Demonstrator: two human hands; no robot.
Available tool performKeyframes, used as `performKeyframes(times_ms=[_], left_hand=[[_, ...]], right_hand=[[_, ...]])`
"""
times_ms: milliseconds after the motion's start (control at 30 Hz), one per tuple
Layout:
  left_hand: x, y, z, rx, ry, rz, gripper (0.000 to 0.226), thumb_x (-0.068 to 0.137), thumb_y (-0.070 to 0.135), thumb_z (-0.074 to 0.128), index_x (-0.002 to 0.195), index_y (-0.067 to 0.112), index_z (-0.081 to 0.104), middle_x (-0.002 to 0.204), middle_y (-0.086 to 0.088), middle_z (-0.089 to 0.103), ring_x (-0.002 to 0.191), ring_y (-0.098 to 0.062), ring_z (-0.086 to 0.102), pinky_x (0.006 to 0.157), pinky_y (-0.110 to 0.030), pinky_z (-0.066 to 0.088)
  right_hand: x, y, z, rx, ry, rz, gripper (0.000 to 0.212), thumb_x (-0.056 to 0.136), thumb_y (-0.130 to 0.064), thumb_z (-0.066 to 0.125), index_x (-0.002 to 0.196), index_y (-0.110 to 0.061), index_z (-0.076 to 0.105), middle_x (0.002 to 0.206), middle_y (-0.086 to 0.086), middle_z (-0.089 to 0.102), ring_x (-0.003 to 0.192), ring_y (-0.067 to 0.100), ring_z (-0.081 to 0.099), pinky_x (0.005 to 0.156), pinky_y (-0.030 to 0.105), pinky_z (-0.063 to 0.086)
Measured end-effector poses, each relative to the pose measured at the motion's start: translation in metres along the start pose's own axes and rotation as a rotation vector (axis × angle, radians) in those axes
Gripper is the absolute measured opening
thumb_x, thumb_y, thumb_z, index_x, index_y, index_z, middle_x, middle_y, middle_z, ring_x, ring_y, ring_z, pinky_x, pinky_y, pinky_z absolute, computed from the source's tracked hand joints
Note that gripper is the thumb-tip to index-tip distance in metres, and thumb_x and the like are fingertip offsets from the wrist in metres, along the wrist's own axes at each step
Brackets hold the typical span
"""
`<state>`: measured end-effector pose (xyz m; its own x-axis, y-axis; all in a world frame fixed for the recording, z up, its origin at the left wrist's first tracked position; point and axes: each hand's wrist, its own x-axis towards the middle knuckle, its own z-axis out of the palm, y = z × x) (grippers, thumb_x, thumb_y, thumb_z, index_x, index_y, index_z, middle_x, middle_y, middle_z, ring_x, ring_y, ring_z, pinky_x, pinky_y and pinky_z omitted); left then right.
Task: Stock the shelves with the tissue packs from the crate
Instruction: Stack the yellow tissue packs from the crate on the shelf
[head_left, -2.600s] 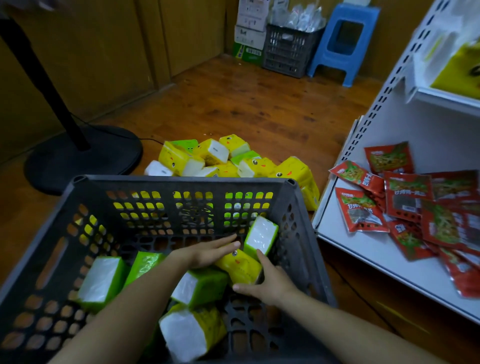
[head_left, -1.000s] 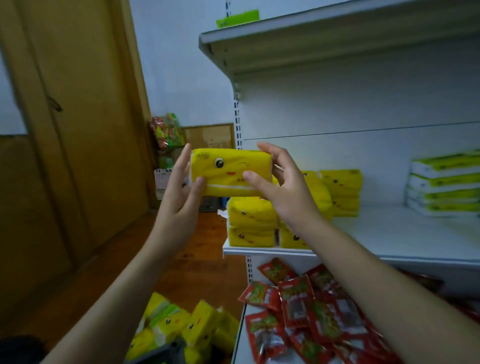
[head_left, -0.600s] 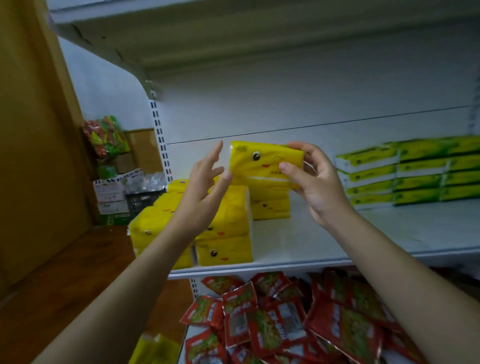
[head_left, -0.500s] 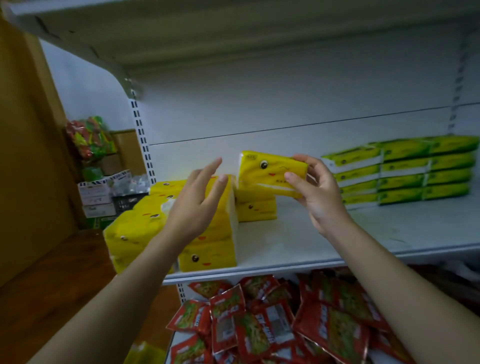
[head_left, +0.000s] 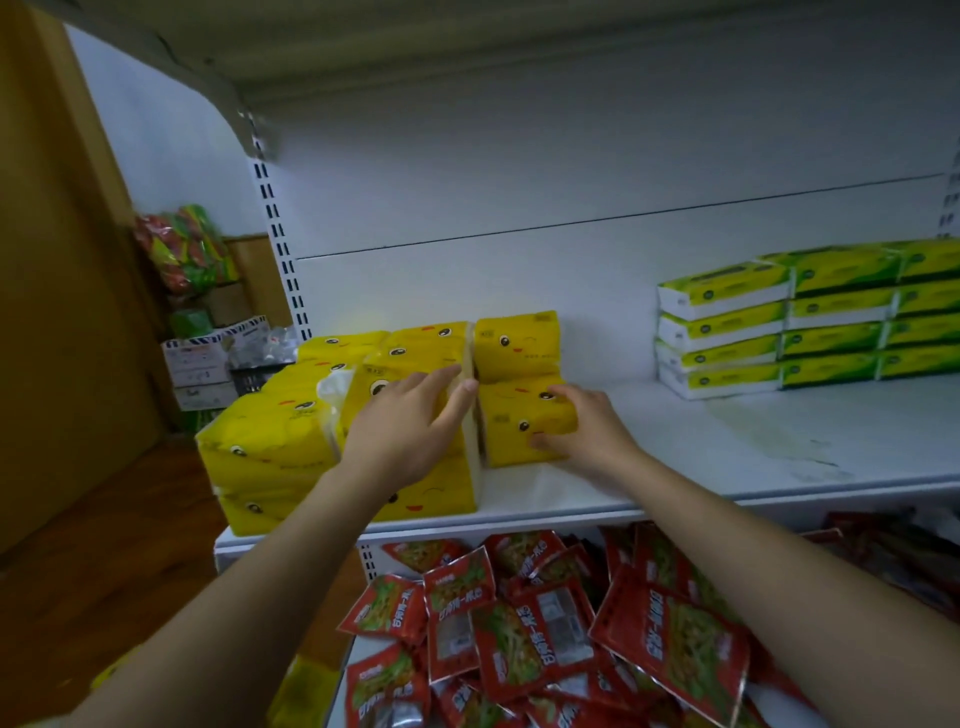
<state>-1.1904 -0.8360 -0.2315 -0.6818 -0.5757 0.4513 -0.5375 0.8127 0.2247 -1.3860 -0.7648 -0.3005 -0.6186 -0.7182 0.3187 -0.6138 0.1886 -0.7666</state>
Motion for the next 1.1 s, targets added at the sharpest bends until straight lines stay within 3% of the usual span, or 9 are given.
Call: performKeyframes(times_ms=[200,367,600,667,800,933,1033,1100], left_hand=[[0.000,0.000,0.002,0.044,-0.011,0.023,0.054,0.096,0.053,0.025,0.144,0.030,0.031,0.146,0.000,0.040,0.135,-0.022,0.034,0.104,-0.035,0.031],[-0.002,0.001,-0.002,0.013,-0.022,0.035,0.054,0.097,0.051,0.024,0.145,0.029,0.030,0.146,-0.002,0.040,0.136,-0.023,0.033,0.105,-0.035,0.029],[-0.009,-0.013,-0.010,0.009,0.002,0.034,0.056,0.096,0.053,0.023,0.145,0.027,0.031,0.148,-0.003,0.038,0.137,-0.022,0.031,0.107,-0.036,0.029],[-0.013,-0.013,-0.014,-0.032,0.021,0.033,0.055,0.096,0.052,0.025,0.145,0.026,0.031,0.148,-0.003,0.038,0.137,-0.021,0.032,0.107,-0.036,0.029],[-0.028,-0.018,-0.022,-0.112,0.107,0.099,0.056,0.097,0.053,0.027,0.143,0.022,0.037,0.146,-0.003,0.042,0.135,-0.020,0.035,0.106,-0.033,0.030],[-0.070,-0.041,-0.035,-0.168,0.189,0.127,0.061,0.091,0.053,0.025,0.141,0.023,0.039,0.143,0.001,0.045,0.134,-0.015,0.035,0.099,-0.024,0.027],[-0.114,-0.080,-0.044,-0.197,0.268,0.064,0.060,0.091,0.051,0.026,0.139,0.019,0.043,0.138,0.000,0.049,0.129,-0.017,0.042,0.099,-0.028,0.032],[-0.146,-0.110,-0.046,-0.194,0.290,-0.016,0.061,0.090,0.053,0.026,0.137,0.019,0.046,0.134,-0.001,0.053,0.125,-0.018,0.046,0.094,-0.029,0.035]], right_hand=[[0.011,-0.008,0.019,-0.157,0.089,0.053,0.064,0.074,-0.037,0.074,0.130,-0.020,0.047,0.130,0.012,0.041,0.111,0.032,0.053,0.092,0.037,0.045],[0.014,-0.010,0.023,-0.078,0.078,0.070,0.067,0.072,-0.030,0.076,0.131,-0.018,0.045,0.130,0.014,0.040,0.109,0.034,0.051,0.092,0.036,0.045],[0.013,-0.020,0.003,-0.101,0.093,0.048,0.088,0.065,-0.041,0.079,0.140,-0.020,0.037,0.138,0.014,0.043,0.124,0.032,0.044,0.102,0.042,0.040],[0.001,-0.030,-0.001,-0.053,0.096,-0.010,0.088,0.069,-0.034,0.079,0.142,-0.017,0.034,0.144,0.014,0.037,0.131,0.029,0.037,0.108,0.042,0.034],[-0.044,-0.060,-0.004,0.088,0.145,-0.233,0.078,0.079,-0.024,0.073,0.143,-0.020,0.030,0.149,0.006,0.029,0.138,0.020,0.026,0.112,0.033,0.024],[-0.101,-0.091,0.006,0.155,0.118,-0.412,0.071,0.081,-0.024,0.070,0.141,-0.029,0.031,0.146,-0.012,0.030,0.135,0.002,0.025,0.106,0.015,0.023],[-0.137,-0.114,0.029,0.234,0.054,-0.493,0.068,0.078,-0.032,0.069,0.133,-0.039,0.029,0.137,-0.023,0.030,0.127,-0.011,0.025,0.097,-0.004,0.019],[-0.155,-0.126,0.053,0.278,-0.011,-0.508,0.066,0.077,-0.036,0.066,0.131,-0.042,0.029,0.136,-0.025,0.031,0.127,-0.012,0.026,0.095,-0.006,0.019]])
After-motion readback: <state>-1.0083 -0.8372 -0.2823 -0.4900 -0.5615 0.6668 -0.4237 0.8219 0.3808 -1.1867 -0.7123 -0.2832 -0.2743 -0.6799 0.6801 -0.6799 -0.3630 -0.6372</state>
